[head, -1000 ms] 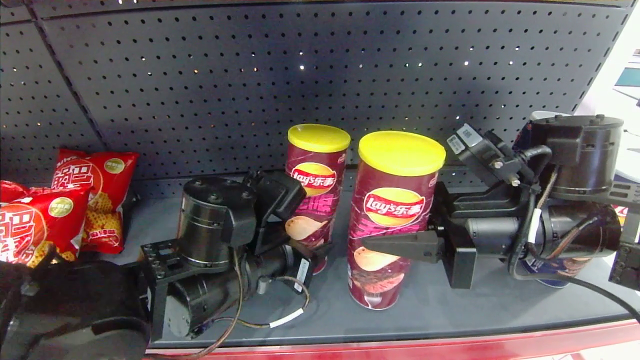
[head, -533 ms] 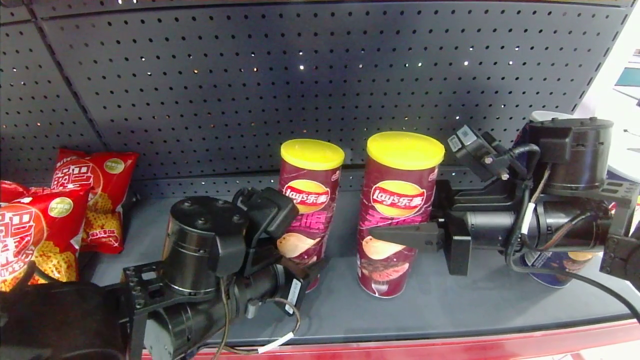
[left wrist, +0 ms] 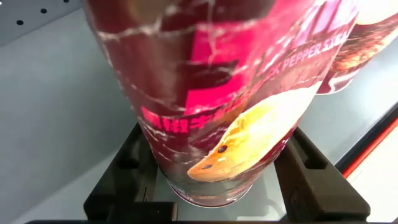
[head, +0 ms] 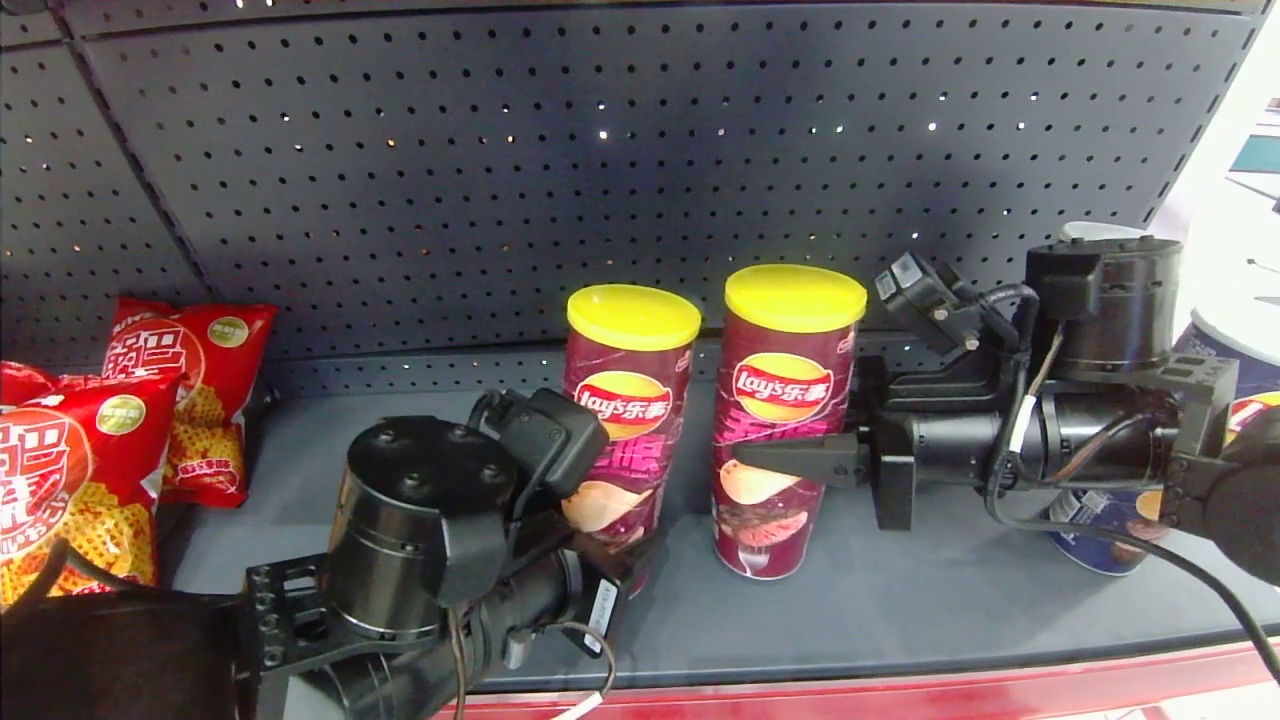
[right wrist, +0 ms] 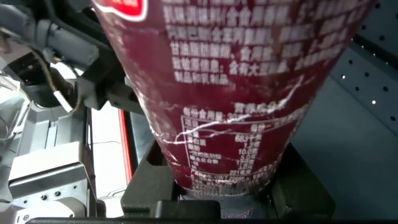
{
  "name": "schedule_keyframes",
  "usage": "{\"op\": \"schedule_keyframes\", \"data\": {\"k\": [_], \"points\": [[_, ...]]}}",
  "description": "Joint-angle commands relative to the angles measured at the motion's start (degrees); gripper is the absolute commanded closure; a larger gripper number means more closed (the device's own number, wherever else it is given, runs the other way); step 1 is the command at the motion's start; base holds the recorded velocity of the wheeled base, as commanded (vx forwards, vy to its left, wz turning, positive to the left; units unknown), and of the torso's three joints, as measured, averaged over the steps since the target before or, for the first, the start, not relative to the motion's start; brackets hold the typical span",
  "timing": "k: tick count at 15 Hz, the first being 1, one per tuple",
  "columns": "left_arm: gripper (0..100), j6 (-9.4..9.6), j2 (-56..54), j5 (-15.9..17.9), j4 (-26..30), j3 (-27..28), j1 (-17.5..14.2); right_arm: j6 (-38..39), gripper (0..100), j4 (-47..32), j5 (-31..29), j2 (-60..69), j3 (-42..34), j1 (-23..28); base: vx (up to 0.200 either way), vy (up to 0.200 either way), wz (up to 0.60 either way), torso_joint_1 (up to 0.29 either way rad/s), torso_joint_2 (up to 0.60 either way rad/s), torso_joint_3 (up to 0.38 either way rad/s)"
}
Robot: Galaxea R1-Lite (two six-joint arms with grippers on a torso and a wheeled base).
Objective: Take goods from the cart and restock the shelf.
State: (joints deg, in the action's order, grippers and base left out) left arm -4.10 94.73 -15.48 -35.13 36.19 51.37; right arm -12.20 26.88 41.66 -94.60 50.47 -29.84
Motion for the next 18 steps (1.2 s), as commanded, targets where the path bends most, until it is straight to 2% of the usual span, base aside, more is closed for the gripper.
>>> {"op": "schedule_keyframes", "data": {"k": [1,3,4,7,10,13,18], "points": [[100,-0.03,0.36,-0.60,0.06,0.02,0.84,-0.01,100,0.10,-0.26,-0.50,0.07,0.22,0.000,0.000,0.00,0.000,0.00,0.000],[100,-2.06,0.54,-0.87,1.30,0.10,2.24,0.07,100,0.10,-0.96,-0.76,1.03,0.40,0.000,0.000,0.00,0.000,0.00,0.000],[100,-2.41,0.54,-0.78,1.91,0.54,2.51,0.07,100,0.01,-0.96,-0.76,1.56,0.40,0.000,0.000,0.00,0.000,0.00,0.000],[100,-2.32,1.16,-0.34,2.53,2.92,2.68,0.07,100,0.01,-0.96,-0.76,1.65,0.40,0.000,0.000,0.00,0.000,0.00,0.000],[100,-2.32,1.60,-0.34,3.32,3.09,3.74,0.07,100,0.01,-0.96,-0.50,1.65,0.40,0.000,0.000,0.00,0.000,0.00,0.000],[100,-2.41,2.83,-0.69,3.40,2.57,5.23,0.07,100,0.01,-0.96,-0.23,1.56,0.40,0.000,0.000,0.00,0.000,0.00,0.000],[100,-2.50,3.44,-0.95,3.32,0.46,5.76,0.07,100,0.01,-0.96,0.47,1.03,0.66,0.000,0.000,0.00,0.000,0.00,0.000]]}}
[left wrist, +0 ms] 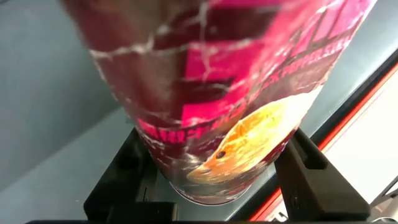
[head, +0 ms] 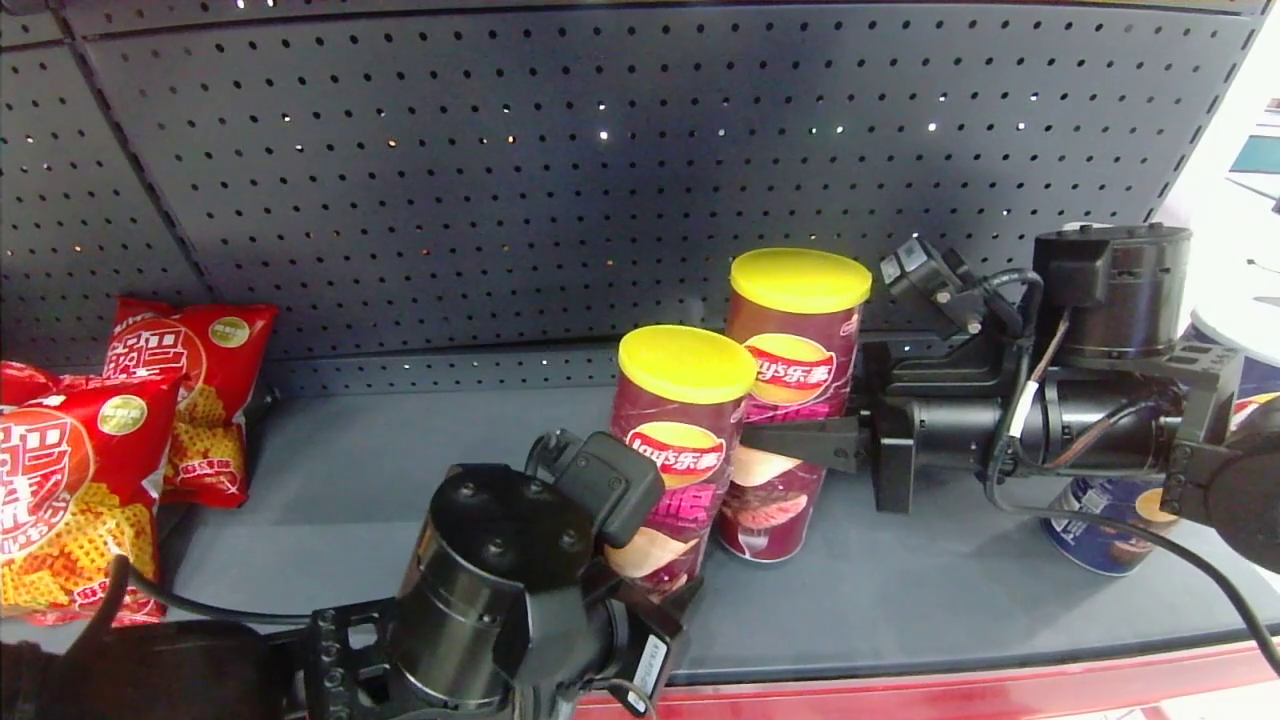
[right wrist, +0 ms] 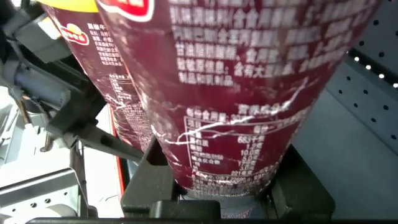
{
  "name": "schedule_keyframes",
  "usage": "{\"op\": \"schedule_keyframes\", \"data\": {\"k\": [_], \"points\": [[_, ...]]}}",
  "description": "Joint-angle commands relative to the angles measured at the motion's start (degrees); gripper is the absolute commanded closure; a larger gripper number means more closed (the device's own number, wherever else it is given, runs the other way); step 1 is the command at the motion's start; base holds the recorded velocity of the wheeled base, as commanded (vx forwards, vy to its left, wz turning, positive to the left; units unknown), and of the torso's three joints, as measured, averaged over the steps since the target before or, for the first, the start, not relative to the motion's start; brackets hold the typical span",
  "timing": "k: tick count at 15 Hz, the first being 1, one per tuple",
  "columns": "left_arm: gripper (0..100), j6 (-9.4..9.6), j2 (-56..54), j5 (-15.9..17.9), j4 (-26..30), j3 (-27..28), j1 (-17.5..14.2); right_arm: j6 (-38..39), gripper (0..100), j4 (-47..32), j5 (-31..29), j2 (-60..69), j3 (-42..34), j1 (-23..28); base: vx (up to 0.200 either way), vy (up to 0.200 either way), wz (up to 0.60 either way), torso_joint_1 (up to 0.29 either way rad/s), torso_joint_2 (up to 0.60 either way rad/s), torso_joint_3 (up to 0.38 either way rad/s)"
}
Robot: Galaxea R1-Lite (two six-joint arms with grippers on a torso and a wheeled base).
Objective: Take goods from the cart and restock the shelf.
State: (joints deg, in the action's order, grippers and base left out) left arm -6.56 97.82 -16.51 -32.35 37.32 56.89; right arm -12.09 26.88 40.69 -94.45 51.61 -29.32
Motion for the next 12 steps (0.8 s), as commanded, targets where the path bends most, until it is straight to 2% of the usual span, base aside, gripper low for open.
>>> {"op": "schedule_keyframes", "data": {"k": [1,2,4,5,12], "points": [[100,-0.12,0.36,-0.02,0.54,-1.10,0.59,-0.04,100,0.01,0.00,0.32,-0.11,0.14,0.000,0.000,0.00,0.000,0.00,0.000],[100,-0.65,0.27,-0.63,0.63,-1.63,1.29,-0.04,100,0.01,0.00,0.32,-0.02,0.14,0.000,0.000,0.00,0.000,0.00,0.000],[100,-3.37,0.27,-2.21,1.68,-1.54,3.40,-0.04,100,0.01,0.00,0.41,-0.11,0.14,0.000,0.000,0.00,0.000,0.00,0.000],[0,-3.81,0.09,-2.48,2.12,-1.54,3.84,-0.04,100,0.01,0.00,0.41,-0.11,0.05,0.000,0.000,0.00,0.000,0.00,0.000],[0,-4.43,-1.40,-4.32,2.21,-2.86,3.93,-0.04,100,0.01,-0.09,1.55,-1.25,0.05,0.000,0.000,0.00,0.000,0.00,0.000]]}}
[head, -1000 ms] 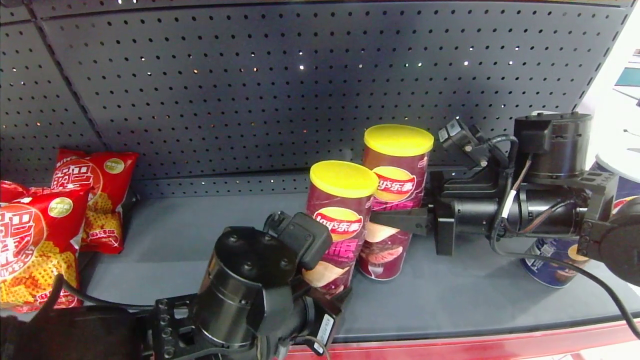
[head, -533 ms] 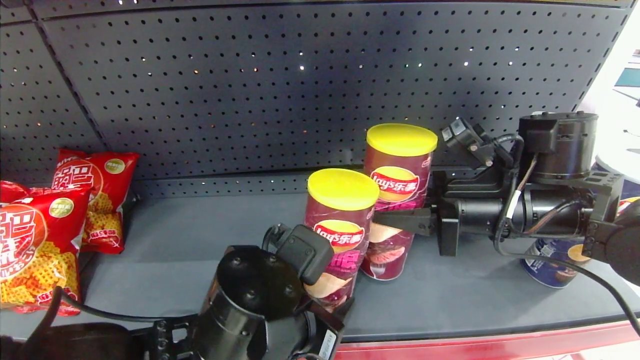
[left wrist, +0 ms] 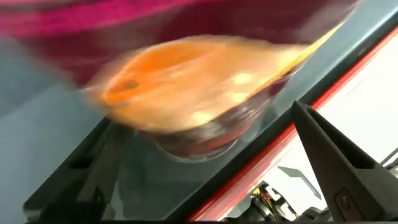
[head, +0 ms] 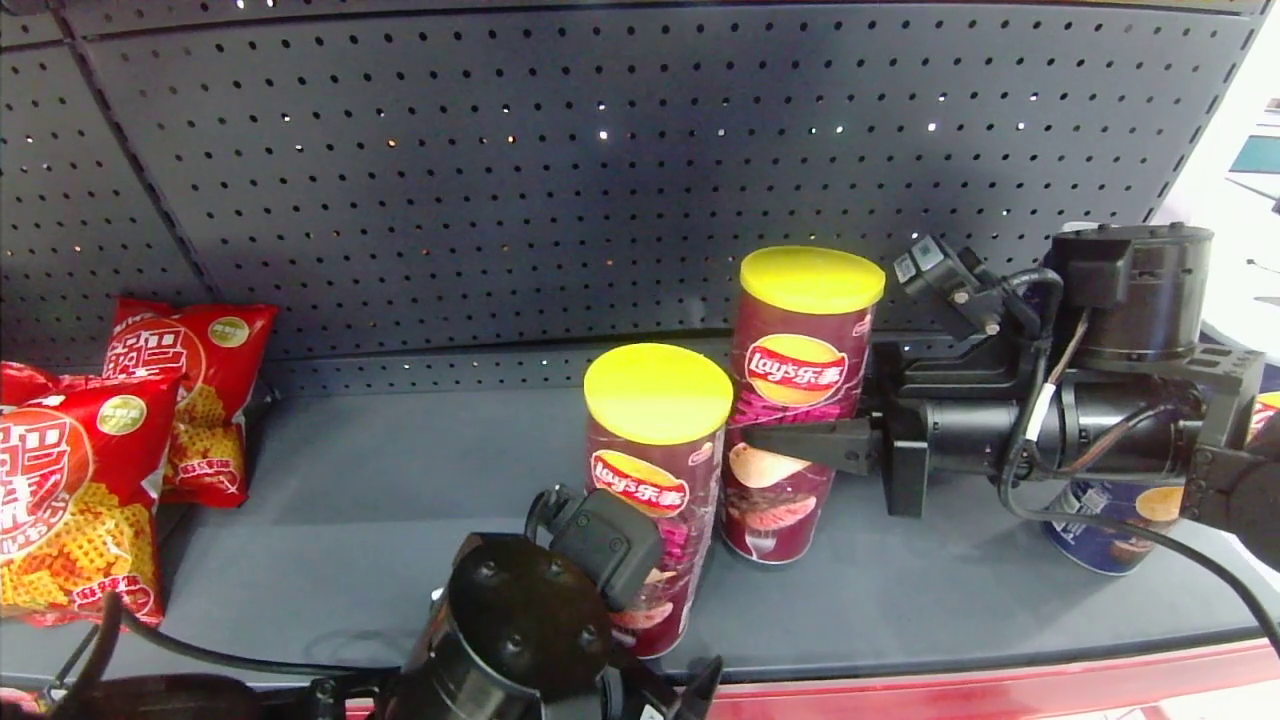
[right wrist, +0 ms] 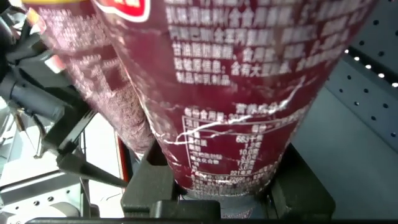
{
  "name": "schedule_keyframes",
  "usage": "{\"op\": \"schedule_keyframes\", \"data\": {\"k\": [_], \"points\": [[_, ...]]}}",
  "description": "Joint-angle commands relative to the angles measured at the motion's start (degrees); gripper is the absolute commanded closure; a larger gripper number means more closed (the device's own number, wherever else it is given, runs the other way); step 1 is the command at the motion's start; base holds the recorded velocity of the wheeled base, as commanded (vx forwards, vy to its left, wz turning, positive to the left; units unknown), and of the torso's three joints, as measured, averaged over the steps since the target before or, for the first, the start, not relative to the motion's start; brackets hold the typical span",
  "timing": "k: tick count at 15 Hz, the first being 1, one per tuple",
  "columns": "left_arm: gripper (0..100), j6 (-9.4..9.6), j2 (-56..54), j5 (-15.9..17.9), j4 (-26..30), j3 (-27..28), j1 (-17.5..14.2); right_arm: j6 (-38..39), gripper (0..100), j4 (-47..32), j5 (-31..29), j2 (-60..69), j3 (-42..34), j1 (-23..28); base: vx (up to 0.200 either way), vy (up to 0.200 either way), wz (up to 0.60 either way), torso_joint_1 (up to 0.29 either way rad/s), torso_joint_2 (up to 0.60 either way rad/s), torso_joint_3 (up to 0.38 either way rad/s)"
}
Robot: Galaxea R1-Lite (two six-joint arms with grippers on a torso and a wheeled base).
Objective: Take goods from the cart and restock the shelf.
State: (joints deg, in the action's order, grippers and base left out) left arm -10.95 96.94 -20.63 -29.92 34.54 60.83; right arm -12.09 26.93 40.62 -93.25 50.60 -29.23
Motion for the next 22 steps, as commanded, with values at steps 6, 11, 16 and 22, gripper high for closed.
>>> {"op": "schedule_keyframes", "data": {"k": [6,11,16,22], "points": [[0,-1.53,-5.01,-3.37,1.26,-0.52,-0.10,-0.04,100,-0.03,-0.10,-0.01,-0.51,-0.65,0.000,0.000,0.00,0.000,0.00,0.000],[0,-1.62,-8.52,-3.63,1.44,-1.31,1.22,-0.04,100,-0.12,-0.98,-0.18,-0.59,-1.35,0.000,0.000,0.00,0.000,0.00,0.000],[0,-1.62,-12.30,-2.58,1.44,-1.49,2.45,-0.04,100,-0.12,-1.42,-0.18,-0.59,-1.44,0.000,0.000,0.00,0.000,0.00,0.000],[0,-1.53,-25.40,1.73,1.35,-7.20,2.27,-0.04,100,-0.21,-2.30,-0.45,-0.59,-1.35,0.000,0.000,0.00,0.000,0.00,0.000]]}}
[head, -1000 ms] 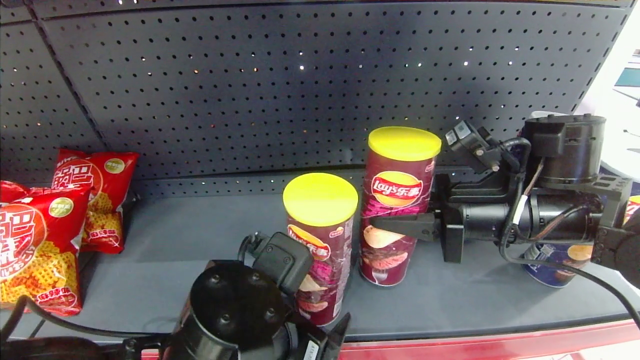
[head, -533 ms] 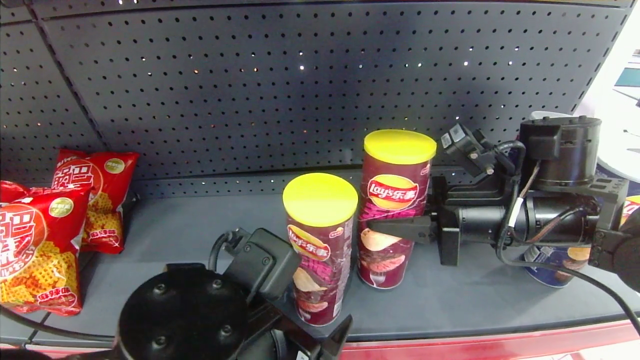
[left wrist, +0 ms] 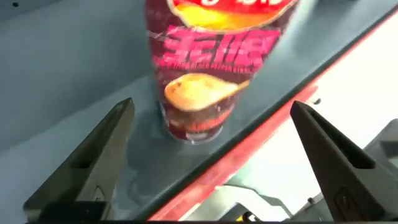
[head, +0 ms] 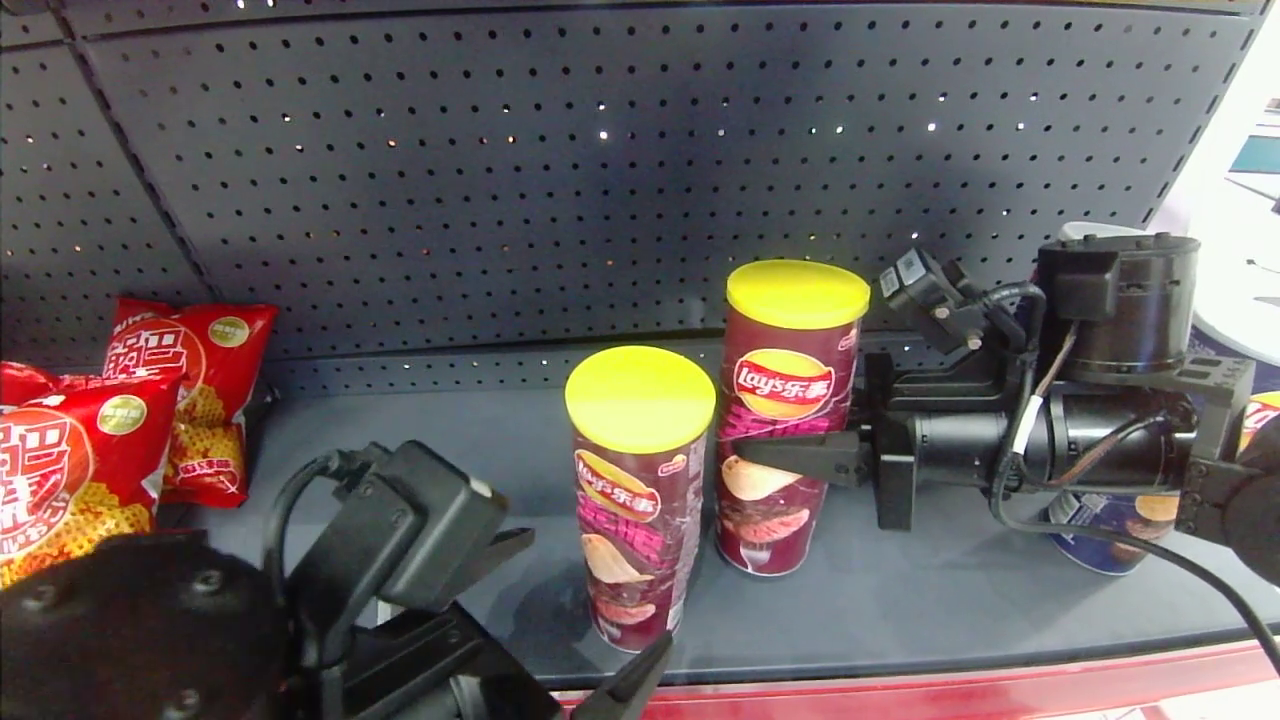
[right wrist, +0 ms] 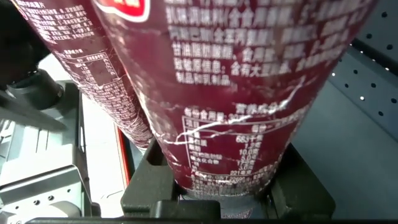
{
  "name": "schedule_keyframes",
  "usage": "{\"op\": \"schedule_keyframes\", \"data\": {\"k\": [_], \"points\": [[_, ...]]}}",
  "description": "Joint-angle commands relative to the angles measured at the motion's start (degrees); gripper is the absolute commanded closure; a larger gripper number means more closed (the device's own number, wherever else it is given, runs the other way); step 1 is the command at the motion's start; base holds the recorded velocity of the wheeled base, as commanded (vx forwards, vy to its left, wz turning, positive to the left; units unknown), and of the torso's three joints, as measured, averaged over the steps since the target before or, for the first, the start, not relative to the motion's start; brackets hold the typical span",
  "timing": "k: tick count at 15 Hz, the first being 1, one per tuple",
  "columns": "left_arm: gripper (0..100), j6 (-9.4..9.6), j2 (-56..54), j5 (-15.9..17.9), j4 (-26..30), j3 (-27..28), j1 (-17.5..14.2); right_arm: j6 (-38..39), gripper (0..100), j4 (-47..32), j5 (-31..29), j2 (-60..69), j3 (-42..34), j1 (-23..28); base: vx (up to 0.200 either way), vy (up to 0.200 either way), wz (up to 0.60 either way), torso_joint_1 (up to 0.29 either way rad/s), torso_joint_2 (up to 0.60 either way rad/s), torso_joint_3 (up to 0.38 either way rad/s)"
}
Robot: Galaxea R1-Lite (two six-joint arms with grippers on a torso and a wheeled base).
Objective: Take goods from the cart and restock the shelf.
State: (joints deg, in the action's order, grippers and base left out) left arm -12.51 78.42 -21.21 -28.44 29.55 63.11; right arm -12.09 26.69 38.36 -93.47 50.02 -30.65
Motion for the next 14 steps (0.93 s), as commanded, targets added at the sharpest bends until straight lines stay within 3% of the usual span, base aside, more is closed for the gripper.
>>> {"op": "schedule_keyframes", "data": {"k": [1,2,4,5,6,7,9,10,11,14], "points": [[0,0.20,-9.52,4.60,-0.30,-2.66,0.26,-0.04,100,0.03,-0.40,-0.23,-0.01,0.06,0.000,0.000,0.00,0.000,0.00,0.000],[0,0.47,-13.03,8.38,-0.48,-3.27,0.96,-0.04,100,0.03,-0.40,-0.23,-0.01,0.24,0.000,0.000,0.00,0.000,0.00,0.000],[0,0.64,-18.57,10.05,-0.83,-4.41,0.87,0.05,100,0.03,-0.48,-0.23,0.08,0.50,0.000,0.000,0.00,0.000,0.00,0.000],[0,0.91,-20.77,9.96,-1.35,-4.41,-0.36,0.05,100,0.03,-0.66,-0.23,-0.01,0.59,0.000,0.000,0.00,0.000,0.00,0.000],[0,1.96,-22.61,9.96,-2.50,-4.33,-4.31,0.05,100,0.03,-0.75,-0.23,-0.01,0.59,0.000,0.000,0.00,0.000,0.00,0.000],[0,3.19,-24.81,10.05,-2.94,-4.24,-9.76,0.05,100,0.03,-1.19,-0.31,0.08,0.50,0.000,0.000,0.00,0.000,0.00,0.000],[0,3.02,-29.99,10.14,-2.06,-5.03,-22.15,0.05,100,0.03,-1.27,-0.40,0.17,0.32,0.000,0.000,0.00,0.000,0.00,0.000],[0,2.93,-32.19,10.23,-1.44,-5.73,-26.72,0.05,100,0.03,-1.27,-0.40,0.17,0.32,0.000,0.000,0.00,0.000,0.00,0.000],[0,2.75,-36.76,10.40,-0.04,-8.28,-36.66,0.05,100,0.03,-1.27,-0.31,0.26,0.24,0.000,0.000,0.00,0.000,0.00,0.000],[0,2.66,-47.05,10.49,2.60,-17.77,-54.41,0.05,100,0.12,-1.10,-0.31,0.96,0.15,0.000,0.000,0.00,0.000,0.00,0.000]]}}
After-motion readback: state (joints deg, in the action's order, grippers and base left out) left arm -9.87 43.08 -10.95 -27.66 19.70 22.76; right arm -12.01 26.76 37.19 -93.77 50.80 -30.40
